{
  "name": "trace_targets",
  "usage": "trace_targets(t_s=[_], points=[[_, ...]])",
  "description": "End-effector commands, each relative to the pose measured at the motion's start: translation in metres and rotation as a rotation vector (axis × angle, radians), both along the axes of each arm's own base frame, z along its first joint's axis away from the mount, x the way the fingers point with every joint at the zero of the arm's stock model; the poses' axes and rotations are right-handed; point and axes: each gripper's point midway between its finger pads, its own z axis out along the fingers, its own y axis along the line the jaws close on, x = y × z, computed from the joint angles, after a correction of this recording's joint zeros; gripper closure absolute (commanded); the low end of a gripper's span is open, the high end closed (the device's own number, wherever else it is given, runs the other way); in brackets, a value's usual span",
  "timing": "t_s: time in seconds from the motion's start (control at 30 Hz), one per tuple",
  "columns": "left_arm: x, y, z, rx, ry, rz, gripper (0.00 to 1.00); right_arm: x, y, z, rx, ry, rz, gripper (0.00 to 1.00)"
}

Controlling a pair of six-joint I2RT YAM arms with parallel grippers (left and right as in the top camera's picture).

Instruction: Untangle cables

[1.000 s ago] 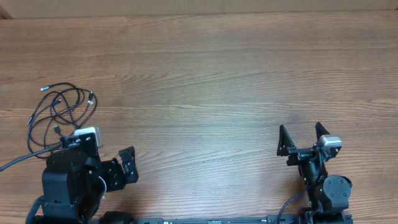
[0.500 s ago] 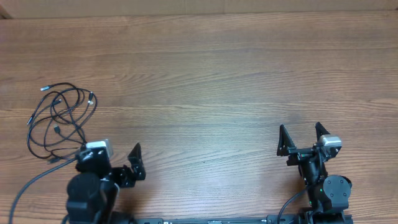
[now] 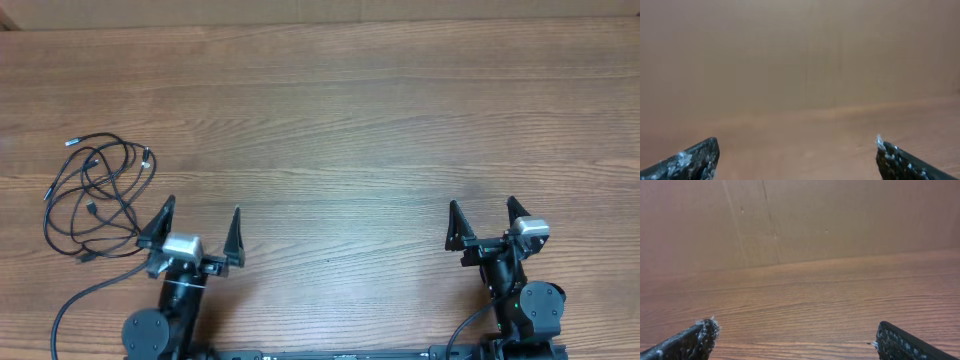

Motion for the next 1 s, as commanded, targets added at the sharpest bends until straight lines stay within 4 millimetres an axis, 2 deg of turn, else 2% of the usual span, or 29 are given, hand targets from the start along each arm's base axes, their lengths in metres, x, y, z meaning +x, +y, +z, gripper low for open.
trace_targets(t_s=[0.0, 0.17, 0.43, 0.53, 0.6, 0.73, 0.77, 0.8, 0.9, 0.97], points=[[0.000, -0.008, 0.001, 0.084, -0.090, -0.037, 0.00, 0.001, -0.003, -0.003, -0.004, 0.002, -0.016, 0.00], [-0.003, -0.011, 0.008, 0.085, -0.216, -0.049, 0.00, 0.001, -0.003, -0.003, -0.004, 0.002, -0.016, 0.00], [-0.007, -0.012, 0.020, 0.093, -0.273, -0.050, 0.00, 0.001, -0.003, -0.003, -0.004, 0.002, -0.016, 0.00], [-0.006, -0.011, 0.018, 0.098, -0.264, -0.042, 0.00, 0.001, -0.003, -0.003, -0.004, 0.002, -0.016, 0.00], [-0.003, -0.010, 0.009, 0.098, -0.224, -0.038, 0.00, 0.001, -0.003, -0.003, -0.004, 0.002, -0.016, 0.00], [0.008, -0.010, -0.037, 0.102, -0.028, -0.049, 0.00, 0.001, -0.003, -0.003, -0.004, 0.002, -0.016, 0.00], [0.010, -0.010, -0.054, 0.103, 0.042, -0.052, 0.01, 0.001, -0.003, -0.003, -0.004, 0.002, -0.016, 0.00], [0.010, -0.010, -0.083, 0.105, 0.163, -0.058, 0.00, 0.001, -0.003, -0.003, -0.004, 0.002, -0.016, 0.00], [0.011, -0.008, -0.078, 0.101, 0.145, -0.045, 0.00, 0.001, -0.003, -0.003, -0.004, 0.002, -0.016, 0.00], [0.011, -0.008, -0.083, 0.101, 0.163, -0.044, 0.00, 0.001, -0.003, -0.003, -0.004, 0.002, -0.016, 0.00]])
